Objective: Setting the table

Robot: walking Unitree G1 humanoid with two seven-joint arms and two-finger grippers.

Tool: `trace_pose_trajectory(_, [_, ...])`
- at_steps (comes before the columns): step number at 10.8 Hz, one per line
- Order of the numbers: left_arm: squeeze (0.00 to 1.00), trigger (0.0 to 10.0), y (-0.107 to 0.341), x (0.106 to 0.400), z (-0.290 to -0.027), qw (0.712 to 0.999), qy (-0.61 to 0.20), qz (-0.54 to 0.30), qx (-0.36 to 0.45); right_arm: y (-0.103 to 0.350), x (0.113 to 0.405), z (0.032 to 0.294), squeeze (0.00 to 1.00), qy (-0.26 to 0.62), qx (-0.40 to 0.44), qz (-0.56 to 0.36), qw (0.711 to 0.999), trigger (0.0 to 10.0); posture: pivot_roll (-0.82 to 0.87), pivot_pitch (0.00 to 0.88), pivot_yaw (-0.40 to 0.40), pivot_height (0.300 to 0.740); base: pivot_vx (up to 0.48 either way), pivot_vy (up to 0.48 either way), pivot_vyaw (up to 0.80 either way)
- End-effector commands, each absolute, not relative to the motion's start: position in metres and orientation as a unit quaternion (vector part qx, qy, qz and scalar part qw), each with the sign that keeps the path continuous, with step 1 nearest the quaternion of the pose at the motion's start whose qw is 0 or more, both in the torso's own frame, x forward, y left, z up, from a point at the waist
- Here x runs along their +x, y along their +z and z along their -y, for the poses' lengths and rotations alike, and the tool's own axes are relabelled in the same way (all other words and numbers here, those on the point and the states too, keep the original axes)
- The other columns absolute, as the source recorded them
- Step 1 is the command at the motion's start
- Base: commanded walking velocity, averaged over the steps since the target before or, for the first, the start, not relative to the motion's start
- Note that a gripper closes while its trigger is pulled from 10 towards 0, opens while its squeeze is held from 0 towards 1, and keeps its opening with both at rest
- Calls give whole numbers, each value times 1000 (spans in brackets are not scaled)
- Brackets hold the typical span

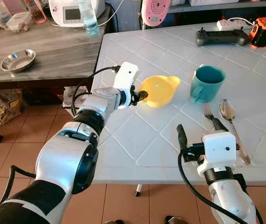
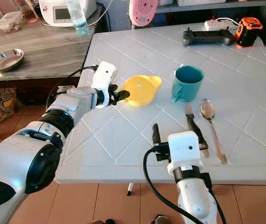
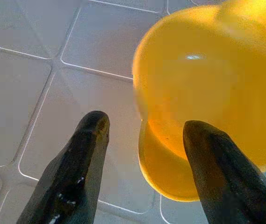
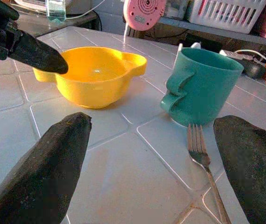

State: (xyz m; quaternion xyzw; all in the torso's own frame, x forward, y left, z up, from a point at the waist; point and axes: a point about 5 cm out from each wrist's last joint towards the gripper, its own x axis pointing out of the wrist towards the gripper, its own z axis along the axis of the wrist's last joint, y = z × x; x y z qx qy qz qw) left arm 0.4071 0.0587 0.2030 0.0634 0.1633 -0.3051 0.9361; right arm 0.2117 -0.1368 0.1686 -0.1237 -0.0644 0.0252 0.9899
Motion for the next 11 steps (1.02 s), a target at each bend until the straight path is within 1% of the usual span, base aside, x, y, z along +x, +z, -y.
trace_pose_trajectory(1, [0, 10000, 201, 405, -60, 925, -326, -181, 75, 167, 212, 134, 0, 30, -127, 62, 990, 10000, -146, 148, 130, 740, 0, 0, 0])
trace_pose_trajectory(2, [0, 10000, 198, 405, -60, 923, -327, -189, 73, 167, 212, 134, 0, 30, -128, 61, 989, 10000, -137, 148, 145, 740, 0, 0, 0])
trace_pose_trajectory(3, [0, 10000, 197, 404, -60, 926, -319, -202, 29, 166, 212, 134, 0, 29, -129, 61, 989, 10000, -131, 149, 149, 740, 0, 0, 0])
trace_pose_trajectory(5, [0, 10000, 200, 402, -49, 923, -315, -218, -47, 165, 213, 132, 0, 33, -132, 60, 989, 10000, -131, 149, 149, 740, 0, 0, 0])
trace_pose_trajectory(6, [0, 10000, 200, 402, -48, 922, -312, -222, -63, 164, 213, 131, 0, 34, -133, 60, 989, 10000, -127, 150, 153, 740, 0, 0, 0])
trace_pose_trajectory(8, [0, 10000, 193, 399, -48, 918, -316, -234, -53, 164, 213, 131, 0, 33, -136, 59, 988, 10000, -129, 150, 151, 740, 0, 0, 0])
trace_pose_trajectory(9, [0, 1529, 191, 400, -50, 920, -310, -233, -46, 164, 213, 132, 0, 31, -139, 58, 988, 10000, -129, 150, 151, 740, 0, 0, 0])
trace_pose_trajectory(10, [0, 0, 194, 402, -54, 926, -303, -221, -26, 164, 213, 134, 0, 29, -141, 57, 988, 10000, -129, 148, 149, 740, 0, 0, 0])
trace_pose_trajectory(11, [0, 0, 200, 406, -58, 936, -288, -201, -4, 163, 214, 134, 0, 28, -145, 57, 987, 10000, -127, 148, 148, 740, 0, 0, 0])
